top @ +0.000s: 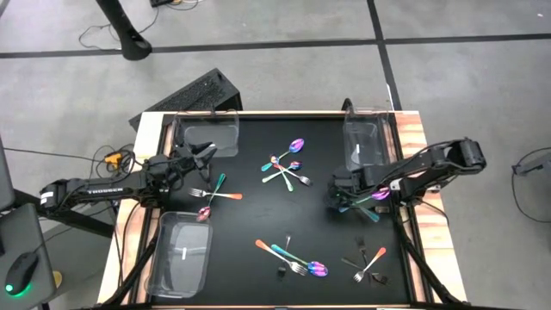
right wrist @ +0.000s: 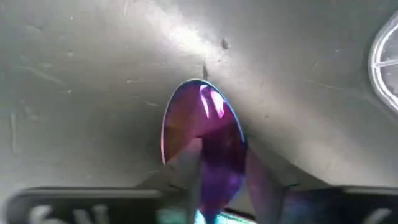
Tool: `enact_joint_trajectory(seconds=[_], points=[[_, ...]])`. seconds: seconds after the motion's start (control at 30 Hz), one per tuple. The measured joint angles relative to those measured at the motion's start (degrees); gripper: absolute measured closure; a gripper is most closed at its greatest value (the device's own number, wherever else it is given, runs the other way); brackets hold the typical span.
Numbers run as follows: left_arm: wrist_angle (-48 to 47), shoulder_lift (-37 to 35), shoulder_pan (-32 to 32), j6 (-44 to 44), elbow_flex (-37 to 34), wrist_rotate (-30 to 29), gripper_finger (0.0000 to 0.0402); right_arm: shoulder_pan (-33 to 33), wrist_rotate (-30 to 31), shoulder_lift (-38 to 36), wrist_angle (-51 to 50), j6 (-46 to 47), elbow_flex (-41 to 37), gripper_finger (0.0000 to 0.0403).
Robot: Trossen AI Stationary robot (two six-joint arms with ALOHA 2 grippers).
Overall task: Sort silverware by color (type)
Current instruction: Put the violet spoon into the top right transparent bin
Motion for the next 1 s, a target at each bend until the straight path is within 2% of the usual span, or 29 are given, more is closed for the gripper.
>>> enact_joint_trajectory(seconds=[0.17, 0.4, 0.6, 0.77, 0.9, 1.0], points=[[0.04, 0.02, 0.02, -0.54, 0.0, -1.19, 0.028, 0.04, -2.58, -3.6, 0.93, -0.98, 0.0, 0.0385], [0.35, 0.01, 0.02, -1.5, 0.0, -2.09, 0.028, -1.2, -1.69, -11.83, 0.56, -8.66, 5.62, 0.0397], [1.2, 0.0, -0.01, -2.15, 0.0, -2.21, 0.028, -5.22, 8.04, -18.86, -0.22, -17.04, 11.26, 0.0398], [1.18, 0.0, 0.02, -2.17, 0.0, -2.21, 0.028, -10.09, 20.4, -24.16, -0.79, -22.57, 13.47, 0.0399], [1.14, 0.0, 0.02, -2.17, 0.0, -2.2, 0.028, -15.46, 30.37, -28.04, -1.4, -27.25, 13.66, 0.04], [1.09, 0.0, 0.02, -2.14, 0.0, -2.28, 0.028, -20.47, 33.71, -29.48, -3.58, -28.72, 13.66, 0.0399]])
